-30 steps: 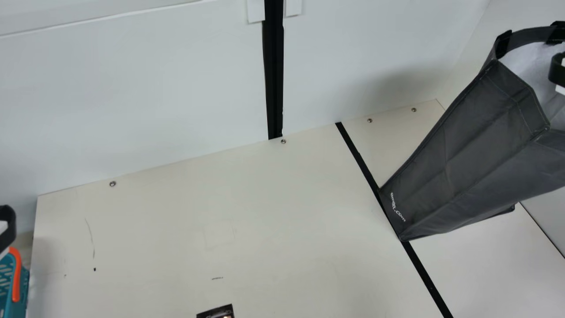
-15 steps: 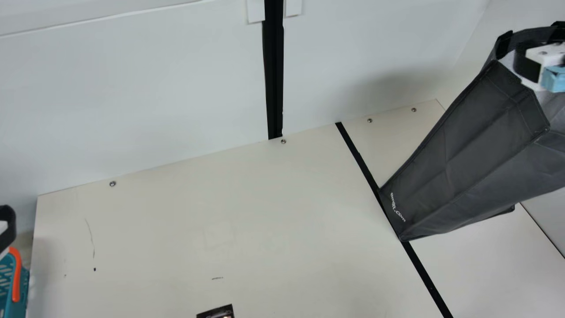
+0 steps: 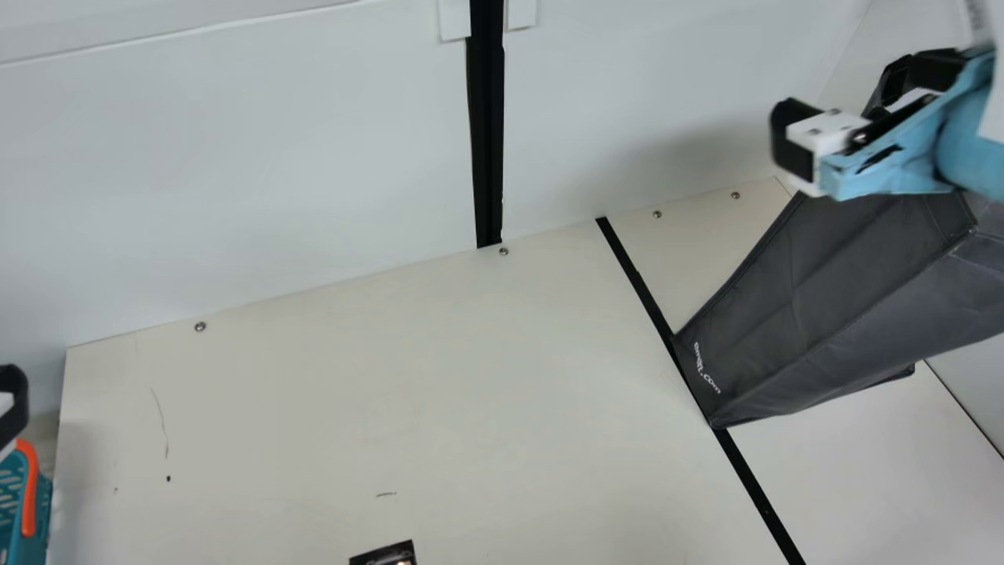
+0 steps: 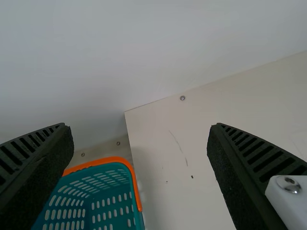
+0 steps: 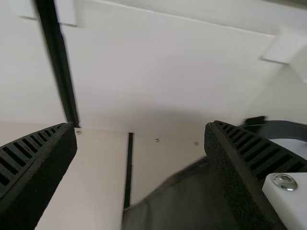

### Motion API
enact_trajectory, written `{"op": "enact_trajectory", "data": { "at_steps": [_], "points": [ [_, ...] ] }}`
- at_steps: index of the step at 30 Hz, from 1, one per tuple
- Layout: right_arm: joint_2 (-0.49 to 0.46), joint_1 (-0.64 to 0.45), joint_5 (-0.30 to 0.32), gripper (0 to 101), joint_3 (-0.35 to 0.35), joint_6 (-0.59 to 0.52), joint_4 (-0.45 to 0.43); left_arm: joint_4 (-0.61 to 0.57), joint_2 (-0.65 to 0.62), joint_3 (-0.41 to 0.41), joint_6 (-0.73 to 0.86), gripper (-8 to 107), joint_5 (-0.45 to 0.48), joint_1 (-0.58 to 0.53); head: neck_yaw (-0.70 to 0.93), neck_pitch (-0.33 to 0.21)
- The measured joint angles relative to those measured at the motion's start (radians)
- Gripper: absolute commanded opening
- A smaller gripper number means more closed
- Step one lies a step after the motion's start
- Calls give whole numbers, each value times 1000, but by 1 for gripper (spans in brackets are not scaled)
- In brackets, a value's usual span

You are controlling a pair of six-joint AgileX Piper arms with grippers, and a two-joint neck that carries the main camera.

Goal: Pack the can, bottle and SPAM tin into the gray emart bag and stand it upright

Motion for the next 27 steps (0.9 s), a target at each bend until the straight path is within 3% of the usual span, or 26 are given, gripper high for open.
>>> {"op": "enact_trajectory", "data": {
  "at_steps": [15,27],
  "points": [
    [-51,272,-41,95,163,185,-3,0,0,0,0,90,0,0,-2,0],
    [-104,341,-79,95,326,233,49,0,0,0,0,90,0,0,0,0]
  ]
}}
